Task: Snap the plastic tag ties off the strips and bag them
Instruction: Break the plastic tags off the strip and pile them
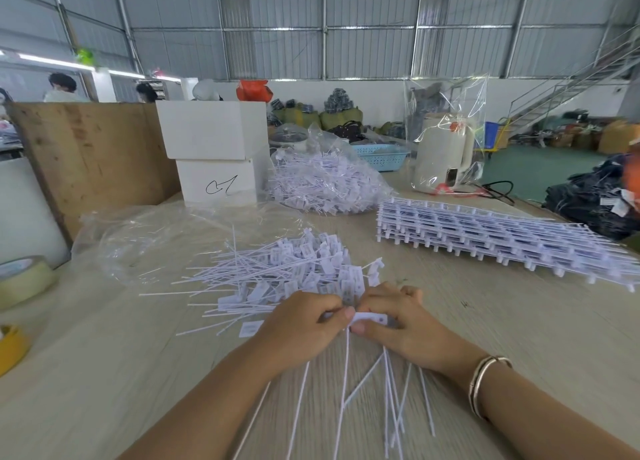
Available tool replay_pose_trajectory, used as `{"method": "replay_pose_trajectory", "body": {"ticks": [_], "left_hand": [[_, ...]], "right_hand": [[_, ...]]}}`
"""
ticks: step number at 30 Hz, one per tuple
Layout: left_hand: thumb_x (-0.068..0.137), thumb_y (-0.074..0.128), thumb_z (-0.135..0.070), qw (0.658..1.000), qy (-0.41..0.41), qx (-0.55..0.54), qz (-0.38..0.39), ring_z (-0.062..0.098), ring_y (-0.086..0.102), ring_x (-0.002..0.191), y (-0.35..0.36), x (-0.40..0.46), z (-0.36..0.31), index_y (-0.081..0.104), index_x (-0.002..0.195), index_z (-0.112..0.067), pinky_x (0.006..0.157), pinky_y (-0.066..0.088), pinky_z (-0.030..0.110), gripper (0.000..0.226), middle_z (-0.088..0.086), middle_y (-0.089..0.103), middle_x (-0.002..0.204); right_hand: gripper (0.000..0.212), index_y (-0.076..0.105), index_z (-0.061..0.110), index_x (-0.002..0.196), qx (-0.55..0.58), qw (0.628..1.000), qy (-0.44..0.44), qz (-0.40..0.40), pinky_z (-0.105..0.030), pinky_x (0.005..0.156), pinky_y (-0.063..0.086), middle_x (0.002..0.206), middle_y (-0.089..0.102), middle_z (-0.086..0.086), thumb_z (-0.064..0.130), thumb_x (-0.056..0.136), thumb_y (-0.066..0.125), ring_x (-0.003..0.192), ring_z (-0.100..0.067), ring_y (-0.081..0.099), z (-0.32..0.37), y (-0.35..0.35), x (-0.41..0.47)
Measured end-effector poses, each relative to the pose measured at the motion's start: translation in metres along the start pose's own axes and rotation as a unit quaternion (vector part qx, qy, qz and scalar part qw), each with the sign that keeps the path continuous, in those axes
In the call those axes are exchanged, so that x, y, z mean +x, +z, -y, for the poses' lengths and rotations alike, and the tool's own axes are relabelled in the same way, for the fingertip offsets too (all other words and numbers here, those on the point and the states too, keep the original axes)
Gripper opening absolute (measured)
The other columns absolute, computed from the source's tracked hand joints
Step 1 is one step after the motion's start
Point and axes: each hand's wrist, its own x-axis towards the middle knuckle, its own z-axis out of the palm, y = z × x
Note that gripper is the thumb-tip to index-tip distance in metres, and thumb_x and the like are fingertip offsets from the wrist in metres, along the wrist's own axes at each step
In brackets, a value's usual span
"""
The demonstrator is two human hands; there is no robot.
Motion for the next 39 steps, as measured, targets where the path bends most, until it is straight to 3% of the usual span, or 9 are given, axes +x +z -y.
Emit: {"method": "replay_pose_trajectory", "body": {"ticks": [4, 11, 14, 19, 24, 29, 33, 36, 39], "left_hand": [[0.096, 0.051, -0.025, 0.997, -0.005, -0.072, -0.009, 0.003, 0.032, 0.047, -0.001, 0.001, -0.001, 0.043, 0.054, -0.026, 0.052, 0.025, 0.023, 0.042, -0.011, 0.034, 0.048], [0.096, 0.050, -0.023, 0.981, -0.029, -0.189, -0.017, 0.016, 0.044, 0.060, -0.003, 0.003, 0.001, 0.055, 0.059, -0.027, 0.064, 0.036, 0.031, 0.038, 0.004, 0.046, 0.060], [0.096, 0.050, -0.023, 0.984, -0.018, -0.176, -0.016, 0.014, 0.046, 0.059, -0.003, 0.003, 0.002, 0.057, 0.055, -0.034, 0.063, 0.038, 0.031, 0.043, -0.012, 0.047, 0.053], [0.096, 0.047, -0.028, 0.985, -0.014, -0.173, -0.021, 0.014, 0.051, 0.064, -0.002, 0.001, 0.000, 0.060, 0.059, -0.042, 0.066, 0.041, 0.032, 0.041, -0.012, 0.050, 0.057], [0.098, 0.045, -0.025, 0.983, 0.005, -0.180, -0.026, 0.007, 0.049, 0.059, -0.001, 0.001, -0.002, 0.050, 0.061, -0.025, 0.067, 0.042, 0.032, 0.037, -0.019, 0.051, 0.051], [0.091, 0.046, -0.035, 0.951, -0.040, -0.293, -0.085, -0.001, 0.049, 0.051, -0.012, 0.003, 0.003, 0.057, 0.067, -0.014, 0.058, 0.040, 0.010, 0.034, -0.015, 0.048, 0.051], [0.098, 0.045, -0.017, 0.971, -0.040, -0.224, -0.077, 0.001, 0.047, 0.053, -0.009, 0.002, 0.011, 0.050, 0.056, -0.025, 0.068, 0.038, 0.031, 0.043, -0.015, 0.046, 0.049], [0.096, 0.043, -0.004, 0.970, -0.037, -0.222, -0.088, 0.003, 0.048, 0.055, -0.008, 0.002, 0.010, 0.050, 0.065, -0.008, 0.065, 0.036, 0.030, 0.032, -0.012, 0.046, 0.054], [0.095, 0.045, -0.009, 0.990, -0.023, -0.108, -0.088, 0.010, 0.043, 0.053, -0.006, 0.000, 0.009, 0.050, 0.069, -0.015, 0.058, 0.034, 0.031, 0.027, 0.005, 0.053, 0.060]], "right_hand": [[0.019, 0.069, 0.023, 0.080, -0.021, 0.999, -0.009, -0.040, -0.038, 0.085, 0.023, 0.073, 0.056, 0.010, 0.034, 0.090, 0.059, 0.081, 0.001, 0.047, 0.001, 0.002, 0.002], [0.030, 0.070, 0.029, 0.082, -0.098, 0.986, -0.059, -0.122, -0.030, 0.081, 0.020, 0.068, 0.059, 0.013, 0.042, 0.090, 0.044, 0.079, 0.000, 0.046, 0.006, 0.004, 0.003], [0.029, 0.069, 0.028, 0.083, -0.097, 0.988, -0.063, -0.105, -0.029, 0.081, 0.019, 0.072, 0.061, 0.012, 0.043, 0.090, 0.045, 0.082, 0.002, 0.046, 0.006, 0.003, 0.002], [0.020, 0.065, 0.032, 0.076, 0.036, 0.995, -0.034, -0.088, -0.029, 0.082, 0.020, 0.074, 0.062, 0.003, 0.039, 0.087, 0.050, 0.075, -0.003, 0.049, 0.003, 0.006, 0.003], [0.016, 0.061, 0.044, 0.072, 0.107, 0.991, -0.002, -0.074, -0.030, 0.086, 0.021, 0.075, 0.063, 0.015, 0.038, 0.084, 0.052, 0.078, -0.001, 0.054, 0.002, 0.005, 0.003], [0.022, 0.069, 0.028, 0.080, 0.173, 0.979, 0.006, -0.104, -0.050, 0.093, 0.035, 0.082, 0.068, 0.015, 0.030, 0.089, 0.049, 0.087, -0.010, 0.062, 0.003, -0.003, 0.003], [0.018, 0.067, 0.017, 0.079, 0.060, 0.995, 0.019, -0.073, -0.045, 0.095, 0.025, 0.084, 0.063, 0.003, 0.021, 0.093, 0.056, 0.088, -0.010, 0.055, -0.004, -0.009, 0.001], [0.016, 0.066, 0.019, 0.086, -0.056, 0.996, 0.065, -0.028, -0.039, 0.096, 0.022, 0.092, 0.061, 0.003, 0.028, 0.093, 0.055, 0.096, -0.008, 0.051, -0.011, -0.010, 0.003], [0.010, 0.066, 0.030, 0.094, -0.066, 0.993, 0.100, -0.013, -0.034, 0.096, 0.020, 0.097, 0.061, 0.014, 0.032, 0.091, 0.056, 0.100, -0.004, 0.048, -0.015, -0.007, 0.003]]}}
